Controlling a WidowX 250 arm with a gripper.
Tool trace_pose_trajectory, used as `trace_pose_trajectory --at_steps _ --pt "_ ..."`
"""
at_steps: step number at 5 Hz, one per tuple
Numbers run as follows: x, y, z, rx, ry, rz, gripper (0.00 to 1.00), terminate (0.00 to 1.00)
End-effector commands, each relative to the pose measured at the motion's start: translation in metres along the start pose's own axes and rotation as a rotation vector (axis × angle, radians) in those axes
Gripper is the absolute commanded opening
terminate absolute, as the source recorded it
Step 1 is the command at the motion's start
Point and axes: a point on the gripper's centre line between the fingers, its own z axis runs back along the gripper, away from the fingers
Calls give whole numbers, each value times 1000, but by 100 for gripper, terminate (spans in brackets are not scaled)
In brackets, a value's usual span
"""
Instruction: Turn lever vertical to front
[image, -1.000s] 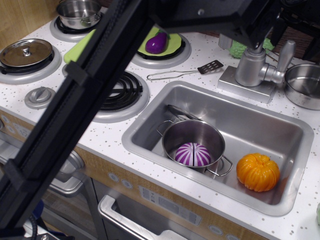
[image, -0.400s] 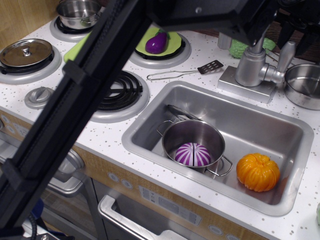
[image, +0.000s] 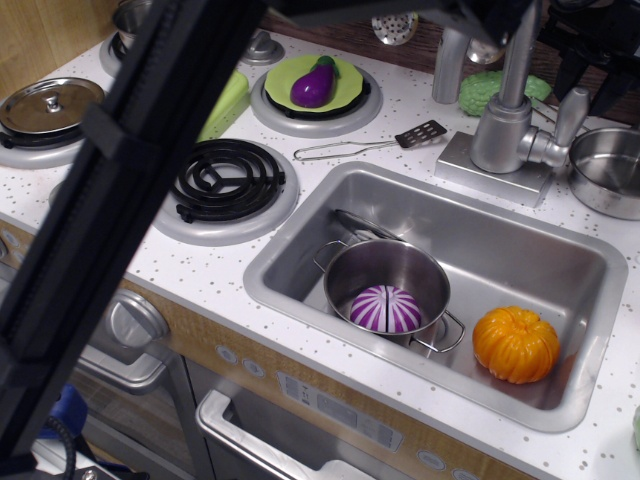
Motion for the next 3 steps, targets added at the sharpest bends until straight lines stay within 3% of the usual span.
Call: trace_pose_trajectory --at_steps 1,3 --pt "-22 1 16 -65 16 144 0 0" --pt "-30 1 6 -86 12 150 0 0"
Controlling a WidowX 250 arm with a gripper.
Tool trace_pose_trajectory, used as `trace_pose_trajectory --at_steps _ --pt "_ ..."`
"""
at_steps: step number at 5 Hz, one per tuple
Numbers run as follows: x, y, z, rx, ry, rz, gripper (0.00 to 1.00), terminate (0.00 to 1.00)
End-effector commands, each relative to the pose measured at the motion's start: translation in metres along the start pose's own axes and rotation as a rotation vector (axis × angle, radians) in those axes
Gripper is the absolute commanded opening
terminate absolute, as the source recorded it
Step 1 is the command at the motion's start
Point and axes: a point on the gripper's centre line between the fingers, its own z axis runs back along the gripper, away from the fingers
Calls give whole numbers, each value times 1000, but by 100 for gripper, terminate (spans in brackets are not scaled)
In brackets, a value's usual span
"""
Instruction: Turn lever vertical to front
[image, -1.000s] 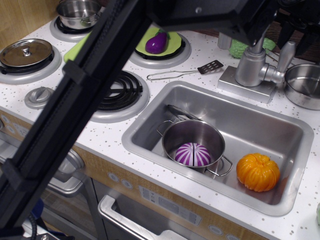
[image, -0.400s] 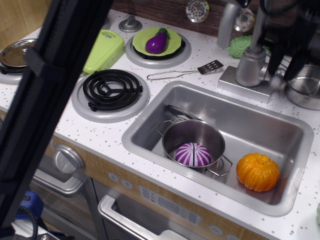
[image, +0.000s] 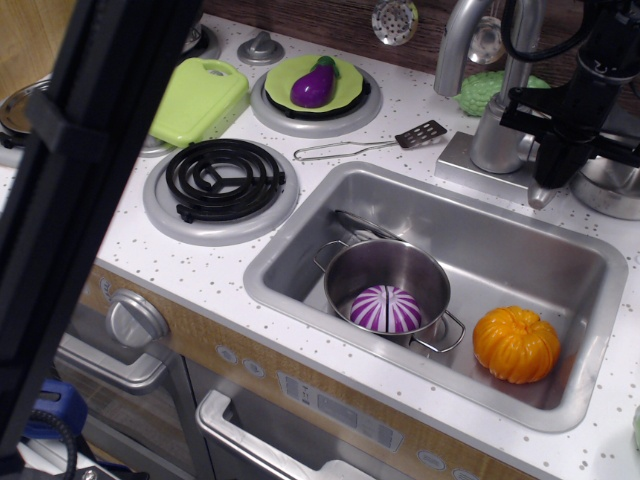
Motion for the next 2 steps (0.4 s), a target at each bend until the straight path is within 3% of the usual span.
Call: trace_pose_trajectory --at_steps 1,2 --pt "16 4 46 -40 -71 13 100 0" --pt "17 3 54 -12 -66 -1 100 100"
